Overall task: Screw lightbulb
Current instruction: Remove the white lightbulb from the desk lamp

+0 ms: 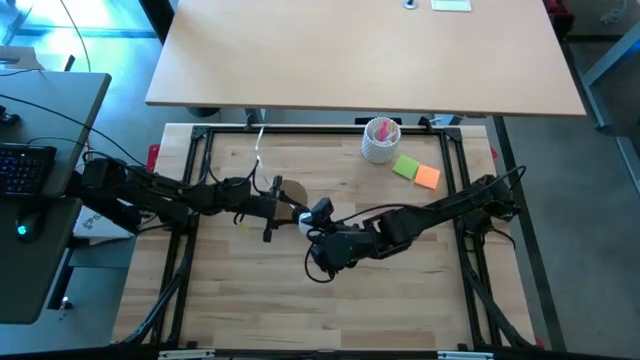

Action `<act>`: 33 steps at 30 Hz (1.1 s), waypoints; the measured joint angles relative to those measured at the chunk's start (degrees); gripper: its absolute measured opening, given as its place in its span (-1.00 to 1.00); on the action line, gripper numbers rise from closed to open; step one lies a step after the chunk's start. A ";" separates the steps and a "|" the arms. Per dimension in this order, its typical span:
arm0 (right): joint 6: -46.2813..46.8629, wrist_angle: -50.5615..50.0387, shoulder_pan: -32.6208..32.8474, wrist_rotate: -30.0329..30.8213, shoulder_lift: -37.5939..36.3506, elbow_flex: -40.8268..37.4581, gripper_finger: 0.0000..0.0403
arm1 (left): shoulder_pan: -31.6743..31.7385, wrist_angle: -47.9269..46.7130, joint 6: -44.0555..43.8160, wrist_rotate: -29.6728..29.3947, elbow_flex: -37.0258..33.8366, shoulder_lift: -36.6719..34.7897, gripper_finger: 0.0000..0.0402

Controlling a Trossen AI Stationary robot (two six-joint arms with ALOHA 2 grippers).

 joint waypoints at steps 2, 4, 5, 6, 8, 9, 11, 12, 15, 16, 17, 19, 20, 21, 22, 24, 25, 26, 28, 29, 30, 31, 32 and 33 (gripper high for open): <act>0.04 0.07 -0.06 0.28 -0.04 0.00 0.27 | -0.02 0.55 0.48 -0.52 -0.02 0.00 -0.08; 0.02 0.20 -0.07 0.55 -0.04 0.00 0.27 | -0.02 0.58 1.46 -0.87 -0.03 0.00 -0.12; 0.01 0.23 -0.05 0.98 -0.04 0.00 0.27 | -0.02 0.58 1.63 -0.87 -0.02 0.00 -0.16; -0.01 0.22 -0.06 1.36 -0.04 0.00 0.27 | -0.02 0.55 1.70 -0.89 -0.03 0.00 -0.21; -0.33 0.23 -0.07 1.75 -0.07 0.02 0.27 | -0.04 0.37 1.85 -0.61 -0.03 -0.02 -0.30; -1.24 0.29 -0.06 1.74 -0.07 0.02 0.27 | -0.04 0.27 1.88 0.05 -0.02 -0.02 -0.30; -5.67 0.33 0.00 1.48 -0.07 0.02 0.27 | -0.02 0.23 1.62 1.71 -0.03 -0.02 -0.30; -9.13 0.29 0.02 1.29 -0.07 0.02 0.27 | -0.02 0.19 1.41 2.34 -0.02 -0.04 -0.30; -22.15 -0.33 0.02 -0.33 -0.07 0.02 0.27 | -0.02 0.10 1.44 3.43 -0.01 -0.07 -0.30; -25.49 -0.34 0.02 -0.73 -0.07 0.02 0.27 | -0.02 0.00 1.42 3.64 -0.01 -0.07 -0.30; -27.64 -0.29 0.00 -0.89 -0.04 0.02 0.27 | -0.02 -0.14 1.34 3.76 -0.01 -0.07 -0.30; -29.17 0.31 -0.05 -1.73 -0.02 0.02 0.27 | -0.02 -0.34 0.95 4.17 0.05 -0.09 -0.30; -28.49 0.93 -0.17 -2.11 0.00 0.00 0.27 | -0.02 -0.34 0.62 4.33 0.05 -0.09 -0.30; -26.75 1.69 -0.24 -2.17 0.00 -0.02 0.27 | 0.02 -0.34 0.40 4.52 0.05 -0.09 -0.30; -24.41 2.47 -0.30 -2.15 0.00 -0.02 0.28 | 0.22 -0.34 0.37 4.73 0.08 -0.11 -0.30; -19.27 3.54 -0.32 -2.06 0.02 -0.02 0.29 | 0.37 -0.34 0.36 4.83 0.10 -0.13 -0.30; -16.91 3.74 -0.22 -2.05 0.03 -0.02 0.30 | 0.62 -0.33 0.39 5.01 0.10 -0.13 -0.30; -14.62 3.77 -0.18 -2.05 0.07 -0.03 0.31 | 0.80 -0.35 0.37 5.10 0.12 -0.13 -0.30; -10.63 3.76 -0.15 -2.20 0.11 -0.09 0.35 | 1.15 -0.43 0.35 5.14 0.12 -0.13 -0.30; -8.68 3.79 -0.13 -2.47 0.13 -0.09 0.38 | 1.27 -0.43 0.35 5.10 0.12 -0.13 -0.30; -6.82 3.85 -0.13 -2.97 0.13 -0.09 0.40 | 1.27 -0.45 0.34 5.00 0.12 -0.13 -0.30; -5.21 3.91 -0.06 -3.10 0.13 -0.09 0.43 | 1.27 -0.47 0.19 4.83 0.12 -0.13 -0.30; -3.58 3.95 0.08 -3.03 0.13 -0.09 0.45 | 1.27 -0.48 0.08 4.73 0.12 -0.13 -0.30; -2.14 4.08 0.23 -2.65 0.12 -0.09 0.46 | 1.27 -0.49 0.05 4.71 0.12 -0.13 -0.30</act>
